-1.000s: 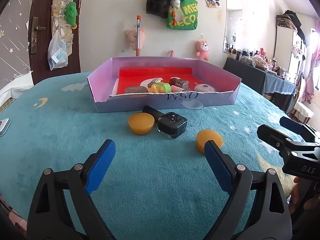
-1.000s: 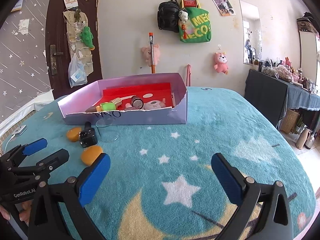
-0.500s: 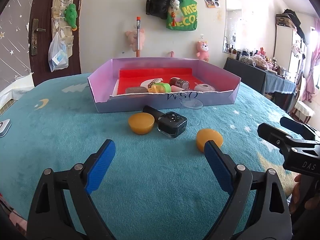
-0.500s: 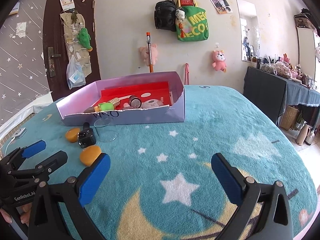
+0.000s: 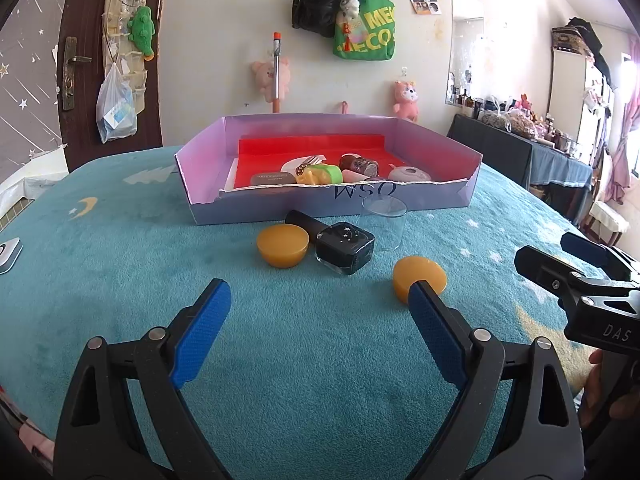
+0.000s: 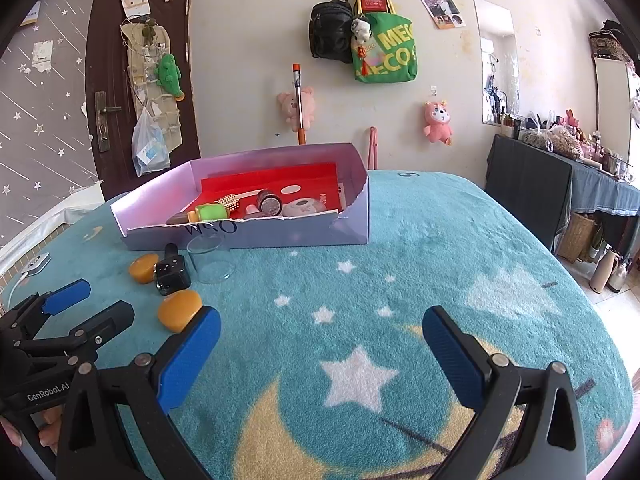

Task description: Organize rigid objects

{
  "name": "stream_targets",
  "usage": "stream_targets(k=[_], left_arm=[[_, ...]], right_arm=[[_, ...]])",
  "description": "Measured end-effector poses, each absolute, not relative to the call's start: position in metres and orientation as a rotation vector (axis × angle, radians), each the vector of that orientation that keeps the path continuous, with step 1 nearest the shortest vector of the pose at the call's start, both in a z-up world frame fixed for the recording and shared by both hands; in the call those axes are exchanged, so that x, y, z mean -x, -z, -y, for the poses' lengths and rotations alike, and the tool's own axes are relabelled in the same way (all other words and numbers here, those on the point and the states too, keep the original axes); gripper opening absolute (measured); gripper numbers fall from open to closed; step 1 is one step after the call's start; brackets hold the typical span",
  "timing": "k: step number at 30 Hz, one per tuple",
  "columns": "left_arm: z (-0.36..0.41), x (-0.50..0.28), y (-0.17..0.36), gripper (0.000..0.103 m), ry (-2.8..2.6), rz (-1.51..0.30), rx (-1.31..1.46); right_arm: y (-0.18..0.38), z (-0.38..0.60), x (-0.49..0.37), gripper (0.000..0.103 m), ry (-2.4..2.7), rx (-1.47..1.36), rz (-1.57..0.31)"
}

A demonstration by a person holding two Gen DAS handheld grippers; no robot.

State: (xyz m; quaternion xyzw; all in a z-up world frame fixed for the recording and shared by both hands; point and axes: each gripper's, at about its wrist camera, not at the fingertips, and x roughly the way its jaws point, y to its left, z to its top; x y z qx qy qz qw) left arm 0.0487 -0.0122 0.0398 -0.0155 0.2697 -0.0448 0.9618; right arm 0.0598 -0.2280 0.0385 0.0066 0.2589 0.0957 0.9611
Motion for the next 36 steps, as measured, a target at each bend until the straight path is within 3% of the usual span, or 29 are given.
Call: stream_targets(k=[20, 36], left_arm=[[-0.01, -0.073, -0.058, 0.091, 0.071, -0.603, 0.048], [-0.029, -0.133, -0.05, 0.091, 0.13, -0.813, -0.053]], right_arm=[[-0.066, 0.21, -0.073, 0.103, -0.202, 0.052, -0.555], [-0.043, 0.164, -0.11, 0.103, -0.429, 0.059, -0.843]])
